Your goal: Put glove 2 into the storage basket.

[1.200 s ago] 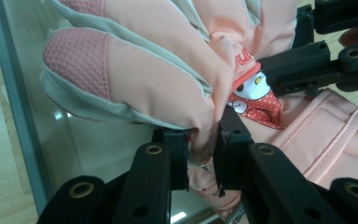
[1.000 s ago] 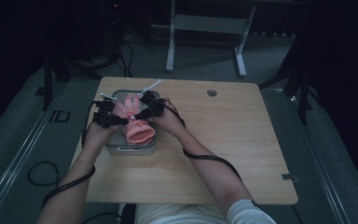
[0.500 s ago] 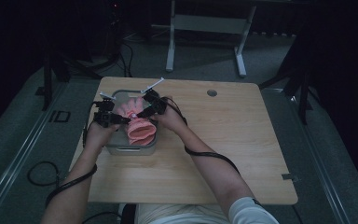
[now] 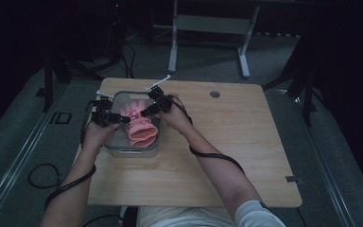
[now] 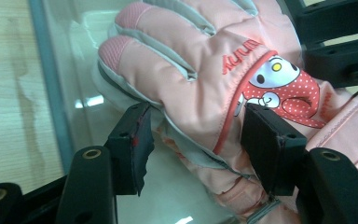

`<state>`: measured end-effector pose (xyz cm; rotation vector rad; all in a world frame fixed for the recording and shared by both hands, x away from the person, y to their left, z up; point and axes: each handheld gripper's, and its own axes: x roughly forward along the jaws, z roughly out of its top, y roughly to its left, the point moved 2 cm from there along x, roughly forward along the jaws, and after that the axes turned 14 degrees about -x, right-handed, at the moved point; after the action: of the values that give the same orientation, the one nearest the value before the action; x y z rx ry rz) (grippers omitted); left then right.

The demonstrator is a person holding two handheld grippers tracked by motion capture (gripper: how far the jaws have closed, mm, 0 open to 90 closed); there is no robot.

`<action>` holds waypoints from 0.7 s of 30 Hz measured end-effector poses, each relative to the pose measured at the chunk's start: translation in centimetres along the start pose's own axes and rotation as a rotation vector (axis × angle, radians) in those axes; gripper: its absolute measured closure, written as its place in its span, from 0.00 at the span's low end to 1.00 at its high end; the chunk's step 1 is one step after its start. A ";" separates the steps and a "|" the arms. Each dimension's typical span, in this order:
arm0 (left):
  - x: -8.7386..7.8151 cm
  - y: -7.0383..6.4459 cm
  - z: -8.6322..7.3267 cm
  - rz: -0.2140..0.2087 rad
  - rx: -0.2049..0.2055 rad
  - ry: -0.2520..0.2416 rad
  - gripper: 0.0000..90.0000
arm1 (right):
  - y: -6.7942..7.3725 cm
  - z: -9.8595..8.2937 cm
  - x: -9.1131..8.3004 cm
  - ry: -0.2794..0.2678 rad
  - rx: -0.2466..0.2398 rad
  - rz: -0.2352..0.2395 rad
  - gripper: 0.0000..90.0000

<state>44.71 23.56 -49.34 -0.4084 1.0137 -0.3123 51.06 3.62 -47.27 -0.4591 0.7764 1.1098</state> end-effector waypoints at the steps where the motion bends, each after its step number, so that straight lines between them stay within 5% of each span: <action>1: -0.2 0.1 0.0 -0.002 -0.002 -0.001 0.46 | 0.1 0.1 -0.1 -0.005 -0.006 -0.003 0.60; 21: -2.0 0.2 0.2 0.060 0.035 -0.045 0.46 | 1.3 0.6 -2.1 -0.059 -0.038 0.011 0.58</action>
<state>43.88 24.67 -47.84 -0.3519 0.9733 -0.2656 49.63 3.23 -45.28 -0.4528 0.7074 1.1450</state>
